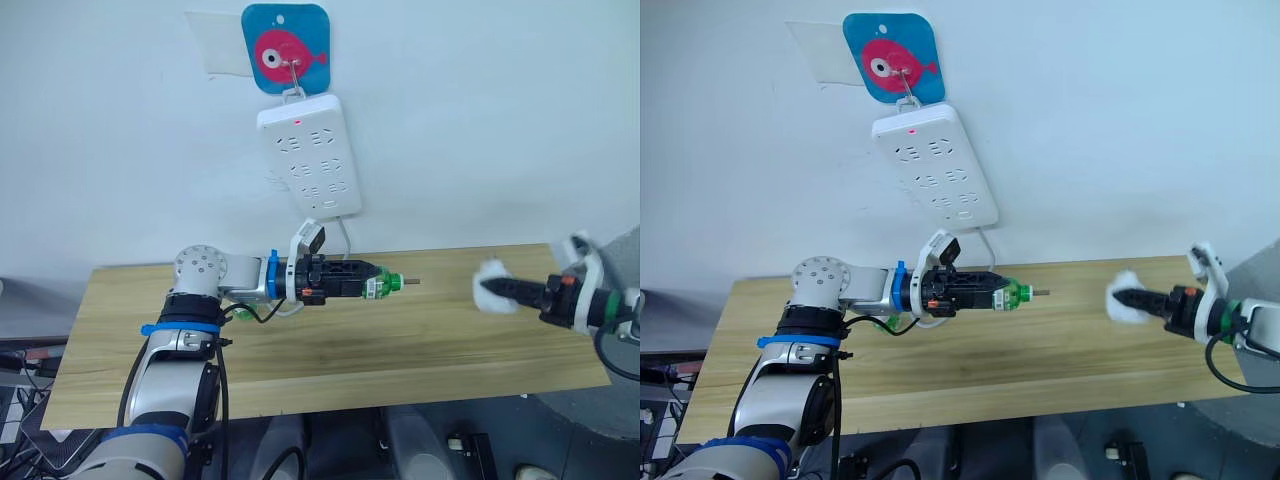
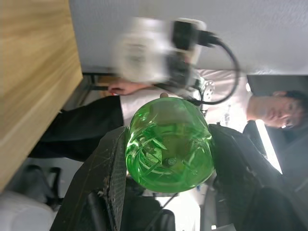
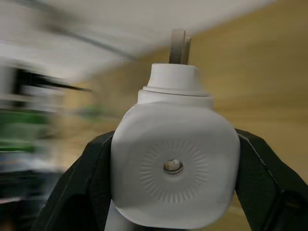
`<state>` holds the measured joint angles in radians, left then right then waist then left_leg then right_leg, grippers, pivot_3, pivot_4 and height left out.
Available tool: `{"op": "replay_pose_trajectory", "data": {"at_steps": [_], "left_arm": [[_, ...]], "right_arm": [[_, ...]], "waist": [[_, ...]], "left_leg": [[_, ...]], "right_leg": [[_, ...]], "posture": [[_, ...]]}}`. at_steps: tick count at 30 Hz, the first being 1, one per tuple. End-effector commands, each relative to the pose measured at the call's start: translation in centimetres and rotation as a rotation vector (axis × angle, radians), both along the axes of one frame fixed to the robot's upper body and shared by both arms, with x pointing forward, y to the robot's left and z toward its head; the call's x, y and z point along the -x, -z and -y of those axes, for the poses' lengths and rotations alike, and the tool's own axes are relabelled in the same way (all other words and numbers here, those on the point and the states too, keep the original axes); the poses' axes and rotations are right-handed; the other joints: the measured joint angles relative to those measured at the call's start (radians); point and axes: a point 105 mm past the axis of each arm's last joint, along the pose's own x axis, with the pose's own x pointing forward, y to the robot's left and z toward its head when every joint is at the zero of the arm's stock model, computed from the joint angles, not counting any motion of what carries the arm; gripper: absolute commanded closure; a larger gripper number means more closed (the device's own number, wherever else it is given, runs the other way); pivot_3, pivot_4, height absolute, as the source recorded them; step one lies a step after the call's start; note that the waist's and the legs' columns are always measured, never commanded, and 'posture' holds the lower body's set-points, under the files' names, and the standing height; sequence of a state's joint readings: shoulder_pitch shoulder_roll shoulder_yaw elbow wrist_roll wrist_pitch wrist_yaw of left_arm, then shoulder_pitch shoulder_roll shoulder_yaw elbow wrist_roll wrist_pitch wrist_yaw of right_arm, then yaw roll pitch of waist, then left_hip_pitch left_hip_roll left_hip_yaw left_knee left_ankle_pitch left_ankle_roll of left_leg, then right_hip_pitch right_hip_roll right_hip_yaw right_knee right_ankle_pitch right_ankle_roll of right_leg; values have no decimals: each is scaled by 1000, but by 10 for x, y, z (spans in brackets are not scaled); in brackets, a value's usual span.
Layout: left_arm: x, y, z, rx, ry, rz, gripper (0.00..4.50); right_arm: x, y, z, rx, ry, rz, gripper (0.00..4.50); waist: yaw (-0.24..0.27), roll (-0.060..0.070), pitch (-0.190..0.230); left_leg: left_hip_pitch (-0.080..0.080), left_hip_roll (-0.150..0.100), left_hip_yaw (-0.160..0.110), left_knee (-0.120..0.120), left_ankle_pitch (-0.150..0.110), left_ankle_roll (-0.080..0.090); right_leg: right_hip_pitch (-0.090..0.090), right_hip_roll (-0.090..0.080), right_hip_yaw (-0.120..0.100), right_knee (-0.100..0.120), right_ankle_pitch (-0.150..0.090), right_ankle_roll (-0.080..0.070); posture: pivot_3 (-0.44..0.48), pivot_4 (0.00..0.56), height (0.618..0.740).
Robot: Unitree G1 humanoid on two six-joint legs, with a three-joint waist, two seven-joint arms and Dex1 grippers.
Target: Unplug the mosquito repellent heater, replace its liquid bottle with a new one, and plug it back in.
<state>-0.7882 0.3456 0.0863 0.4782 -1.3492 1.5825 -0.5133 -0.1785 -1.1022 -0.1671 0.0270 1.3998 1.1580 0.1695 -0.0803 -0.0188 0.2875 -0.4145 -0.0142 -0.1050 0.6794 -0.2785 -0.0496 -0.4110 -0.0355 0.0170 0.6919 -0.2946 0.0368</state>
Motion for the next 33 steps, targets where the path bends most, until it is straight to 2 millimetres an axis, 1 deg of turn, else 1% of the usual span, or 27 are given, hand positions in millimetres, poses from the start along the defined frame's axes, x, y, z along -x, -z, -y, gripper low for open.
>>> {"op": "replay_pose_trajectory", "data": {"at_steps": [1, 4, 6, 9, 13, 15, 24, 30, 32, 33], "left_arm": [[-1, -10, 3, 36, 3, 52, 2272], [0, -10, 5, 30, 12, 64, 2272], [1, -9, 5, 26, 19, 65, 2272], [3, -8, 5, 23, 26, 72, 2272], [6, -7, 4, 24, 29, 75, 2272], [7, -6, 3, 23, 30, 75, 2272], [8, -9, 4, 39, 26, 89, 2272], [5, -10, 5, 45, 10, 87, 2272], [6, -10, 4, 47, 12, 87, 2272], [6, -10, 4, 48, 13, 87, 2272]], "right_arm": [[-2, 26, 36, 307, 58, -62, 1482], [-2, 39, 47, 424, 30, -101, 1482], [-2, 47, 57, 462, 52, -137, 1482], [-8, 53, 52, 446, 4, -130, 1482], [-23, 48, 42, 428, -77, -75, 1482], [-30, 47, 40, 414, -80, -63, 1482], [-49, 58, 45, 420, -52, -62, 1482], [-51, 62, 45, 420, -68, -63, 1482], [-51, 59, 44, 401, -65, -63, 760], [-50, 58, 44, 395, -63, -63, 488]], "waist": [[-1, 0, 0], [-4, 0, 0], [-5, 0, 0], [-4, 0, 0], [-4, 0, 0], [-3, 0, 0], [8, -1, 1], [11, -1, 1], [12, -1, 1], [12, -1, 1]], "left_leg": [[0, 0, 0, 0, 0, 0], [-1, -1, 2, 0, 0, 0], [0, -1, 5, 0, 0, 0], [0, 3, 5, 0, 0, 0], [0, 5, 6, 0, 0, 0], [0, 5, 6, 0, 0, 0], [0, 5, 6, 0, 0, 0], [0, 5, 6, 0, 0, 0], [0, 5, 6, 0, 0, 0], [0, 5, 6, 0, 0, 0]], "right_leg": [[-1, 0, 0, 0, 0, 0], [-3, -2, 2, 4, -1, 1], [-3, -2, 4, 5, -1, 1], [-3, -2, 4, 5, -1, 1], [-3, -2, 4, 5, -1, 1], [-3, -2, 5, 5, -1, 1], [-3, -3, 4, 5, -1, 1], [-3, -3, 4, 5, -1, 1], [-3, -3, 4, 5, -1, 1], [-3, -3, 4, 5, -1, 1]], "posture": [[-52, 280, 740], [-54, 282, 740], [-52, 287, 740], [-46, 289, 740], [-38, 296, 740], [-36, 298, 740], [-23, 305, 740], [-21, 305, 740], [-22, 305, 740], [-22, 305, 740]]}}
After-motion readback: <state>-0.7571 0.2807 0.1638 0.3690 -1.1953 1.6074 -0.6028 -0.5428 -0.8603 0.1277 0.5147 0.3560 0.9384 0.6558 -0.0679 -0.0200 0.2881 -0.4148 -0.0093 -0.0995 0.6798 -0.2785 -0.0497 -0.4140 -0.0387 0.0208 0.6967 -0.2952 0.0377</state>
